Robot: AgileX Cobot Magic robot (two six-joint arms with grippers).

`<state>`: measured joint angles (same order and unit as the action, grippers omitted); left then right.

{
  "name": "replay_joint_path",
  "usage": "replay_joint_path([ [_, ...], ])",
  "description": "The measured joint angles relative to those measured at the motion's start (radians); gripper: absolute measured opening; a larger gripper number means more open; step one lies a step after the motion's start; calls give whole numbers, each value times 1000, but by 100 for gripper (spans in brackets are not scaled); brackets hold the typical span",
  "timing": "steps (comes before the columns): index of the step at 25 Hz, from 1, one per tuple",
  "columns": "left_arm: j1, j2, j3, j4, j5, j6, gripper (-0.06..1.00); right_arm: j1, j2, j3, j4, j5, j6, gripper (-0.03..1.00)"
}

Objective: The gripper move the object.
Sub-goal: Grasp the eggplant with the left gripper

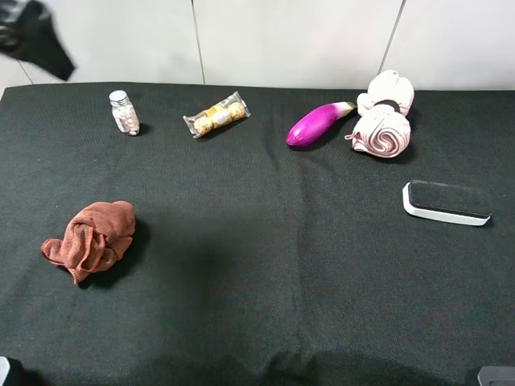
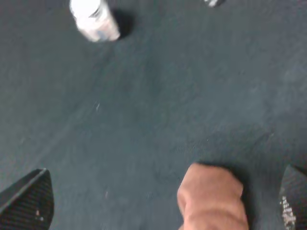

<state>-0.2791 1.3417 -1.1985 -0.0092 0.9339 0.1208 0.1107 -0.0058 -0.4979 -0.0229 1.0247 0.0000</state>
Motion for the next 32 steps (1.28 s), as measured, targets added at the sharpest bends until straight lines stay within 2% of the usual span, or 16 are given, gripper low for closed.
replay_joint_path([
  [10,-151,335,-267,0,-10,4,99,0,0,0,0,0,0,69],
  [24,-302,724,-669,-7,-12,4,99,0,0,0,0,0,0,69],
  [32,-379,879,-810,-9,-61,-4,99,0,0,0,0,0,0,69],
])
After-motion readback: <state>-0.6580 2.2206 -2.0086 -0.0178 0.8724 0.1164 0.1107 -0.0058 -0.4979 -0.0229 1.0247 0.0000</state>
